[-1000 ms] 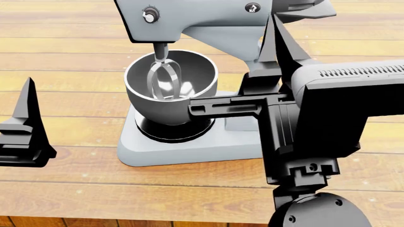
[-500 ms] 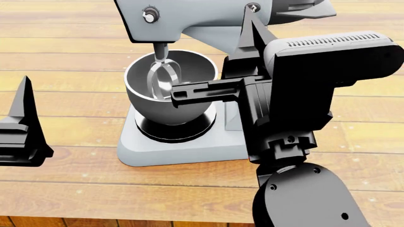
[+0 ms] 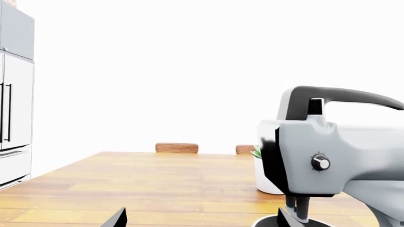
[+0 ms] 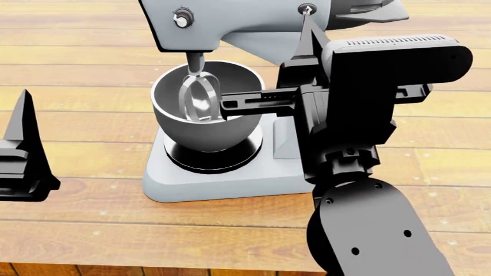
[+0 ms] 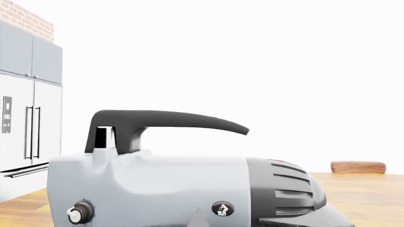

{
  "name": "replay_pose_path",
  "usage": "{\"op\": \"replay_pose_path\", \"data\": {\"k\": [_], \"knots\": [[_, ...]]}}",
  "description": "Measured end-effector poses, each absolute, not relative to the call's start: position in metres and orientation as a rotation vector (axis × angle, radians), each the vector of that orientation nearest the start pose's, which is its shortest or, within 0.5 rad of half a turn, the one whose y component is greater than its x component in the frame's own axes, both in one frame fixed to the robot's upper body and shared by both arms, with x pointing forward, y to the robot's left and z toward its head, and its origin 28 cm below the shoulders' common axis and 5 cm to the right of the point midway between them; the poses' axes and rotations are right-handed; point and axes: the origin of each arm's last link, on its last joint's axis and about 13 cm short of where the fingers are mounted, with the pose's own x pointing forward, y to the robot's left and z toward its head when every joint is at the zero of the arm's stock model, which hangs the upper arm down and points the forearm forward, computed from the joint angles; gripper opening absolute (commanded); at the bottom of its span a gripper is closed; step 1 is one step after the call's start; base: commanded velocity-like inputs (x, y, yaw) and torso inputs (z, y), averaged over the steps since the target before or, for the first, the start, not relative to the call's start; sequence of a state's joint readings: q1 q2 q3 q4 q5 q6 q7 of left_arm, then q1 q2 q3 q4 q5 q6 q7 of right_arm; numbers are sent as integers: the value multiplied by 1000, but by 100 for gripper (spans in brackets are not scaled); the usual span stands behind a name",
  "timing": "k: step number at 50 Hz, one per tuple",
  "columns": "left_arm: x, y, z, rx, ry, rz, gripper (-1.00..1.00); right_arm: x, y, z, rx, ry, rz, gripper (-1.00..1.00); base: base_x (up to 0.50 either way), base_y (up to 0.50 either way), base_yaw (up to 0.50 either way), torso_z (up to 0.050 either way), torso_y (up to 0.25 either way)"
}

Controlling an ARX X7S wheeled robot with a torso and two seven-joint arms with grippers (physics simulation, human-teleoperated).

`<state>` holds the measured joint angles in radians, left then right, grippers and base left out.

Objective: Open the stand mixer head.

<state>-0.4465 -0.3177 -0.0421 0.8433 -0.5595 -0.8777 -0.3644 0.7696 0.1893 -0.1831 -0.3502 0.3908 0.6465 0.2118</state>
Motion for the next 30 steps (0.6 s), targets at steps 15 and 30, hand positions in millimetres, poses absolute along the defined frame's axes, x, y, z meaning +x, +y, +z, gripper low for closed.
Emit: {"op": "replay_pose_path", "data": {"k": [15, 30], "knots": [[215, 226, 216, -33, -357, -15, 100, 311, -83, 238, 45, -379, 141, -100, 0, 0, 0, 0, 0], [215, 226, 216, -33, -356, -18, 100, 317, -85, 240, 46, -377, 124, -100, 0, 0, 0, 0, 0]]}}
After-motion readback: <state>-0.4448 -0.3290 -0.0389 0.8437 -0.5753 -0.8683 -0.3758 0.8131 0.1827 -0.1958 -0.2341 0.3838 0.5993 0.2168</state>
